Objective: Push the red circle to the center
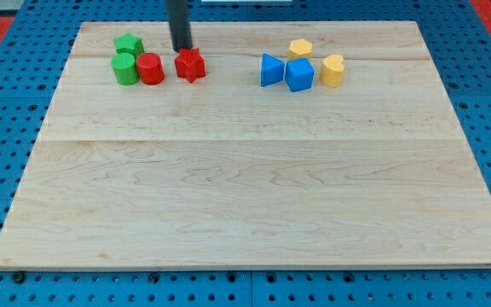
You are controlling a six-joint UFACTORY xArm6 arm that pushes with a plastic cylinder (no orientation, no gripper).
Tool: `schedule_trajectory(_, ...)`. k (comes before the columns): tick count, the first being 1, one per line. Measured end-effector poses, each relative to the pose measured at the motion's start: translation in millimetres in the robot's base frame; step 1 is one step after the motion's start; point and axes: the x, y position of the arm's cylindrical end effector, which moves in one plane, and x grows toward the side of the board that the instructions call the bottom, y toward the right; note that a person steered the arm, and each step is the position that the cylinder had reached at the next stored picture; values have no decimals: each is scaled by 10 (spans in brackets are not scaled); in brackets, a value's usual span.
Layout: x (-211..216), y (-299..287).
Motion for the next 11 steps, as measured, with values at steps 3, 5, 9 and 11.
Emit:
schedule_trajectory(3,211,-380)
schedule_trajectory(5,470,-582)
schedule_trajectory(9,789,91)
schedule_trajectory(11,1219,153)
